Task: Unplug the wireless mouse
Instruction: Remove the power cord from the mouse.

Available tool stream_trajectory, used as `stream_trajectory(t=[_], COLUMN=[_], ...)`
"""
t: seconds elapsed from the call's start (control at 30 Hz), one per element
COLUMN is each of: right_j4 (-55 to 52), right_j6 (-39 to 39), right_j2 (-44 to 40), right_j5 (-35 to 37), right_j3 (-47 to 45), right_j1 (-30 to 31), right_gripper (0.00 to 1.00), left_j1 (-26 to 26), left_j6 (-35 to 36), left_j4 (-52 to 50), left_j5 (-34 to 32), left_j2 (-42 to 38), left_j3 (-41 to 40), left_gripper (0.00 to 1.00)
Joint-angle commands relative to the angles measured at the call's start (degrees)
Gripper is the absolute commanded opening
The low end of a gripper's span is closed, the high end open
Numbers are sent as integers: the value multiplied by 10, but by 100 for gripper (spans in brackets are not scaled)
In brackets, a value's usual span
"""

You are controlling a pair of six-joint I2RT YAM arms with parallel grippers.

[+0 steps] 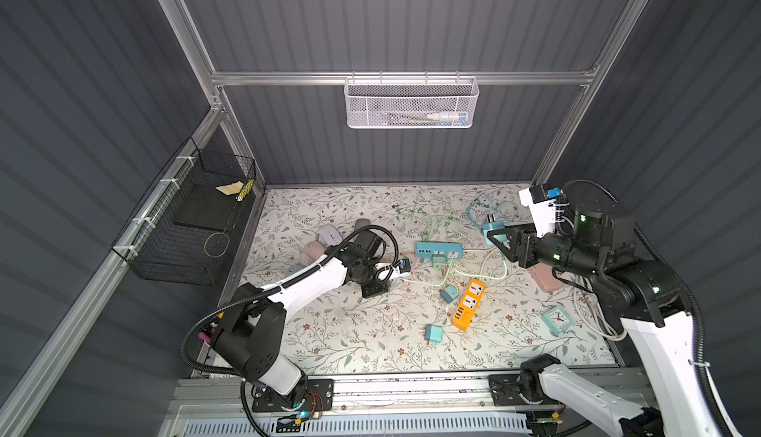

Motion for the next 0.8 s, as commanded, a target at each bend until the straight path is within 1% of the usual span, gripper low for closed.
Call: stream_trajectory(t=[0.0,0.03,0.07,0.13,0.27,0.33,0.4,0.5,0.57,0.67,0.73,0.77], right_j4=[25,38,47,65,130,153,186,244,265,279,291,301], right_j6=[-11,-10,-11,-17,-9,3,25,50,43,21,18,18], right_j2=[-20,-26,-32,-41,-64,-65,-61,-44,-15,39,76,94], right_j5=[-20,-39,-57,-103,-192,-224,-249,-244,-215,-166,-134,-133], right_j3=[-59,-82,-100,-127,-180,-191,-203,-220,-217,-193,-176,-167], right_j1=[-1,-1,-1,-1,6,13,31,92,156,236,269,283], right_gripper=[48,53,54,49,48,48,48,48,48,49,50,50], left_j1=[1,1,2,1,1,0,-1,-1,-1,-2,-2,-2], left_j6=[-35,-44,-57,-87,-145,-172,-190,-232,-263,-313,-342,-359], left_j4=[17,25,32,25,-48,-63,-65,-61,-77,-112,-138,-147], left_j5=[-116,-125,-130,-128,-117,-121,-123,-130,-122,-121,-123,-122], left_j2=[-74,-93,-110,-121,-82,-67,-64,-63,-52,-25,-6,3], left_j3=[50,68,89,139,280,322,346,377,414,475,514,529], left_gripper=[0,0,0,0,0,0,0,0,0,0,0,0])
